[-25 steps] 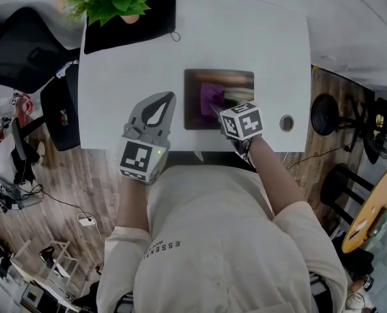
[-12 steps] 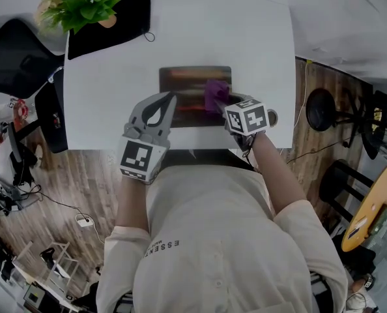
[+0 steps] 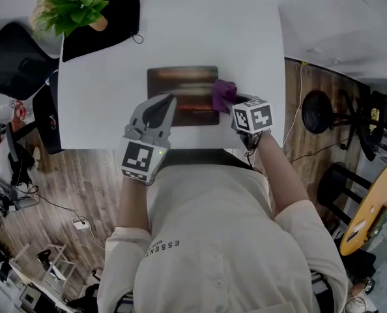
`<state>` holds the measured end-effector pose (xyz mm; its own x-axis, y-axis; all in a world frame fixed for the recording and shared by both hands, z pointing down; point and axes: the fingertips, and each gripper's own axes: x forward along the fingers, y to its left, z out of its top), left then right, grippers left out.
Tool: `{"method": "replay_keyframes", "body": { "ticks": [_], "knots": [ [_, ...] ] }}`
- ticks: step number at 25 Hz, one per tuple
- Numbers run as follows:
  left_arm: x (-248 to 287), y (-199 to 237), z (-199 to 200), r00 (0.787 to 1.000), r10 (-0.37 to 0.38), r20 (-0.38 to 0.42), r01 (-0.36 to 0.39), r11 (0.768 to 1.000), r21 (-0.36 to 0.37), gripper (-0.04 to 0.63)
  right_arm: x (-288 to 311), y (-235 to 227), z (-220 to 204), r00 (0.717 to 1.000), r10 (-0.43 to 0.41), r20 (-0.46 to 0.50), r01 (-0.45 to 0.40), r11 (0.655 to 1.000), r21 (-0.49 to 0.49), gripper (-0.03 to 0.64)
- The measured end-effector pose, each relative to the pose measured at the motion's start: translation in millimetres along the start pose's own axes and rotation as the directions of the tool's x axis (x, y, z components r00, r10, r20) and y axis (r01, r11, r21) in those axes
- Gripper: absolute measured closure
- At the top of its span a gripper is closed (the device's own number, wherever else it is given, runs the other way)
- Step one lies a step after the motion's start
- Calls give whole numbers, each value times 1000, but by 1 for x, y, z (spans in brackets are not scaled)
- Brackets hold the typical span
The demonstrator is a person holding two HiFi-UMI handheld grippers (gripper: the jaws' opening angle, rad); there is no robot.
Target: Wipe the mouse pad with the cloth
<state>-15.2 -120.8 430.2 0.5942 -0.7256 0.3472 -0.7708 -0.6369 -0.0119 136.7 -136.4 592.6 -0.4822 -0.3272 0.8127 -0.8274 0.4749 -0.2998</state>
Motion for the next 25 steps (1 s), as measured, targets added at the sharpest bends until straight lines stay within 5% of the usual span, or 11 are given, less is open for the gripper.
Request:
{"method": "replay_keyframes", "body": {
  "ticks": [11, 25],
  "knots": [
    [-19, 6, -3, 1000, -14, -3, 14, 999, 30, 594, -16, 8, 9, 998, -44, 49, 43, 999, 23, 523],
    [-99, 65, -33, 999, -35, -20, 35, 999, 7, 594, 27, 152, 13, 999, 42, 27, -42, 999, -23, 523]
  ]
}}
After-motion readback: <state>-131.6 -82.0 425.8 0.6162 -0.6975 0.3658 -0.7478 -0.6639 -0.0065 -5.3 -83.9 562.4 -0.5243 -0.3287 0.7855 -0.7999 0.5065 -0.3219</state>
